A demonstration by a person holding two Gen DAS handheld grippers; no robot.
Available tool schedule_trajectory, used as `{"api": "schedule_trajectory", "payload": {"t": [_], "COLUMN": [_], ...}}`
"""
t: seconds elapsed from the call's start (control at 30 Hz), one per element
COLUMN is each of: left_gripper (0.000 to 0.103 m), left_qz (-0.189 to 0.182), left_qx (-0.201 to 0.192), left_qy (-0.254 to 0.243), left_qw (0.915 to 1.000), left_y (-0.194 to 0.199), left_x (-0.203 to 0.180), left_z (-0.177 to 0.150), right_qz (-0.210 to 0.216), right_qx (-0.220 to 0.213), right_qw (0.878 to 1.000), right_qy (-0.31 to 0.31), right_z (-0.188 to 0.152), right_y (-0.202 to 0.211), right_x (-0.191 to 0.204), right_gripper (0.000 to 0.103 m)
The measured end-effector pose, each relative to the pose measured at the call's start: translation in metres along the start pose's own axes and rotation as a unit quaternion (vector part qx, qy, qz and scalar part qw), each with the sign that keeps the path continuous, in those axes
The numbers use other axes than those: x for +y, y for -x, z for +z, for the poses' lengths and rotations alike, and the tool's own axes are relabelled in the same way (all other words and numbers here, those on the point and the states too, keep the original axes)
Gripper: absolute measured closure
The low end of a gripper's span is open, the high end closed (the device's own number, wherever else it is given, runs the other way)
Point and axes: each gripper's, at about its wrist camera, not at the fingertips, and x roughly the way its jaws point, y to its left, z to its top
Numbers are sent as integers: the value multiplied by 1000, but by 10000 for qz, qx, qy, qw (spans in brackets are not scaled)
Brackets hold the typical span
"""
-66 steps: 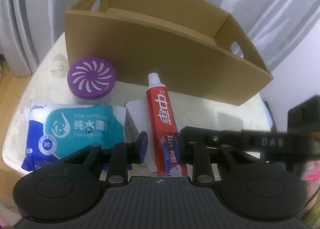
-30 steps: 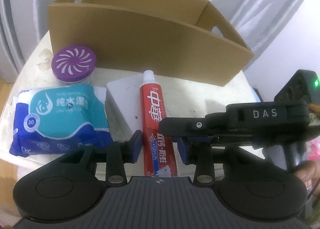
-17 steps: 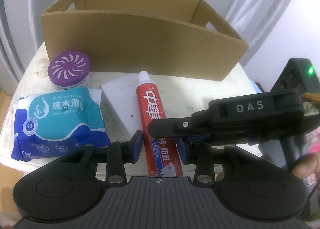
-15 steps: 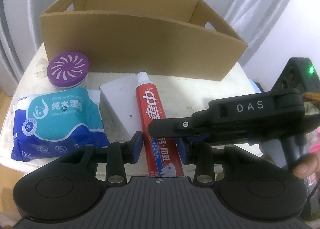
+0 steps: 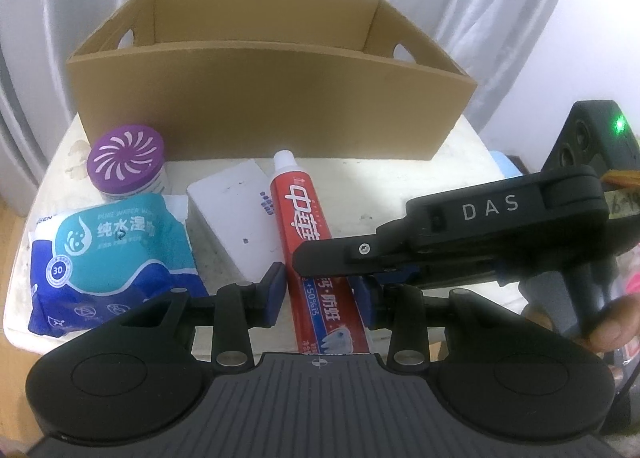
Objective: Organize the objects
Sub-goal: 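Lift the toothpaste tube upright with the right tool toward the box, then lower the tube into the cardboard box and open the right tool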
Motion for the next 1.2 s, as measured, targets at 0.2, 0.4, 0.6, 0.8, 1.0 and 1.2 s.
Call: {"api": "schedule_trajectory", "payload": {"t": [0.2,0.4,0.6,0.8,1.0,1.2], "left_gripper": [67,67,67,67,67,67], "left_qz": [32,95,179,212,193,186], "left_qx": [-75,-205,-340,-564,-892,-1168], "left_qy": [-121,-254,-426,-564,-658,-807], "left_qw": [9999,9994,9984,9966,9937,9897], "left_y": [5,13,20,30,36,34], "left_x": [-9,-19,-30,-38,-48,-62], "left_z": [-1,1,3,15,45,91], "right_qz": [37,98,167,253,313,324], "right_qx": [-84,-220,-343,-489,-678,-878], "right_qw": [10000,9997,9991,9976,9948,9906], "right_qy": [15,105,204,417,697,999], "right_z": [-4,-6,-8,-2,21,60], "right_y": [8,19,28,40,58,78], "right_x": [0,4,7,17,34,58], "right_gripper": [70,70,70,70,70,70]}}
